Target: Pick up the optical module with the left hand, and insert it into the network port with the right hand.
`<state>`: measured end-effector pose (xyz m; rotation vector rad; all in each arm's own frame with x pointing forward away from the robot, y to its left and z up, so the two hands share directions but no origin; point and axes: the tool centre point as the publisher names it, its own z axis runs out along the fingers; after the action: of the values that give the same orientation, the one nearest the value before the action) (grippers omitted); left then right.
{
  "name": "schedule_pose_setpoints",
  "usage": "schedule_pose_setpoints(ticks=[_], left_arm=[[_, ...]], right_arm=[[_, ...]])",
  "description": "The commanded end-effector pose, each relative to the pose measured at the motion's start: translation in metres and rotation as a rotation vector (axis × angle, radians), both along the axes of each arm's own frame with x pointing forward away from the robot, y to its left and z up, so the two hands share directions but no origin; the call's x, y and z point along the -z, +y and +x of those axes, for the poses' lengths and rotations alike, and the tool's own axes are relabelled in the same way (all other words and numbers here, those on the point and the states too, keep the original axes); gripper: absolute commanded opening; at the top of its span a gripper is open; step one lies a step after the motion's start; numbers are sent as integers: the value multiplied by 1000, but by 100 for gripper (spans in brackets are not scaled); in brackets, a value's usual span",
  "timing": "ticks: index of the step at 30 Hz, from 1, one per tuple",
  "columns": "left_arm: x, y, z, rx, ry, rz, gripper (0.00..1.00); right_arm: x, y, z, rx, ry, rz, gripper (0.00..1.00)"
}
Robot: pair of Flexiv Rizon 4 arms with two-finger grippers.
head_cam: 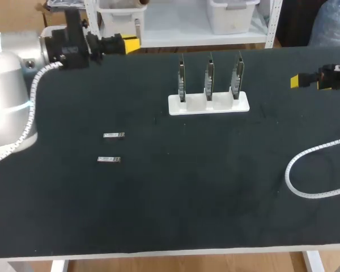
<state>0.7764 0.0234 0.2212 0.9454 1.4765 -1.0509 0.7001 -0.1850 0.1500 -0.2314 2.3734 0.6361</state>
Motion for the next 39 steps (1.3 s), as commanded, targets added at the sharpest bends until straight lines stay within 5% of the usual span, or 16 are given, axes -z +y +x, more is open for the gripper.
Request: schedule_pose_setpoints(ticks=[1, 15, 27, 39], left_arm=[[5, -16, 4, 16, -48, -28, 0], [14, -49, 17, 150, -147, 80, 0], [6, -62, 42, 169, -145, 64, 0], [5, -71, 35, 255, -132, 41, 0]], right_arm=[[0, 0, 0, 0, 0, 0, 100], [0, 0, 0, 0, 0, 0, 100], [0, 0, 0, 0, 0, 0, 100], [0, 0, 0, 0, 0, 0, 100]])
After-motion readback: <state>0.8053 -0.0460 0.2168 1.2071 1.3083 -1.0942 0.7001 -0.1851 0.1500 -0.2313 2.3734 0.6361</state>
